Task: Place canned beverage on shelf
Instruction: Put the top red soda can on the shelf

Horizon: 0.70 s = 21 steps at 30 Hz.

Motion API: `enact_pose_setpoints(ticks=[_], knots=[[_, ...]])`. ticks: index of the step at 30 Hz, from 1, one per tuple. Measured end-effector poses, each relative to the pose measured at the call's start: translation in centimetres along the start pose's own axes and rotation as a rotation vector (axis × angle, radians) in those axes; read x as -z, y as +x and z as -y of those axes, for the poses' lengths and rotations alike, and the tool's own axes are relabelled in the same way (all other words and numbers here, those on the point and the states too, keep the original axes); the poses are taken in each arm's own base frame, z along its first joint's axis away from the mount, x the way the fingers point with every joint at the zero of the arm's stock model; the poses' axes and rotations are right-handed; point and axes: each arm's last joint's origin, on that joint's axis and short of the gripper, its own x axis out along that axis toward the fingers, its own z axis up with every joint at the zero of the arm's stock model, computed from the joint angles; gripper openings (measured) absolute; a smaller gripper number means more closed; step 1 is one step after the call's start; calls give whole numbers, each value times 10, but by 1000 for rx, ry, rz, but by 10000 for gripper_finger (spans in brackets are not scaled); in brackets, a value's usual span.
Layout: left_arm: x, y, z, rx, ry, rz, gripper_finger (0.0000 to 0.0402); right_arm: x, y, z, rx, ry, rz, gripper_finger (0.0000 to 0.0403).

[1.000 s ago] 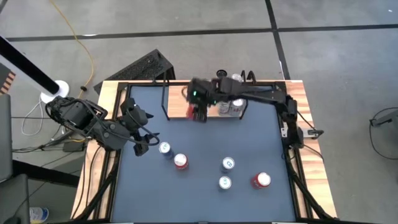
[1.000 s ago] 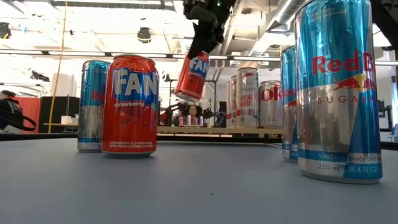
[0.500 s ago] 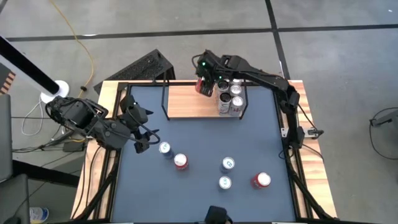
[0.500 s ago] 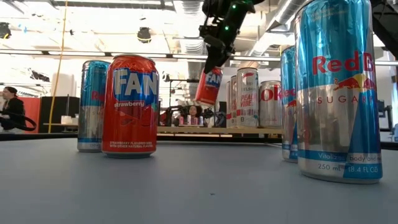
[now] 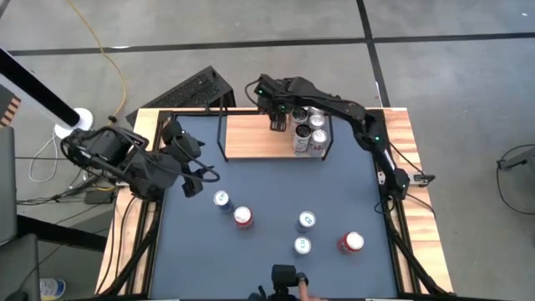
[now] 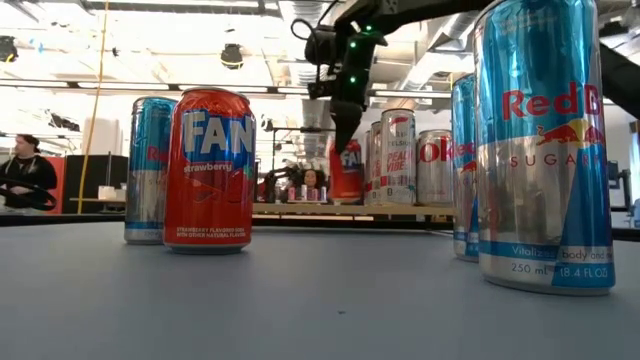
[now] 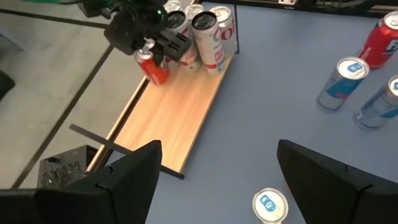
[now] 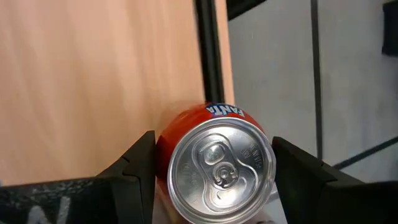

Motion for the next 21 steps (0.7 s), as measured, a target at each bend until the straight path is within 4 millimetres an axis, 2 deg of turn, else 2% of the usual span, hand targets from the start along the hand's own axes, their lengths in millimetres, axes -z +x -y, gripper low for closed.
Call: enact_pose_setpoints(ticks=[5,11,21], knots=[[2,-3,-7,-11,-11,-8,309,6,11,10,-9,42,-11,229],[1,-4,-13,-30,-21,-2,309,3,4,14,-43,87,33,229],[-1,-1,-16,-48,-12,-4,309,3,6,10,-87,170,32,229]])
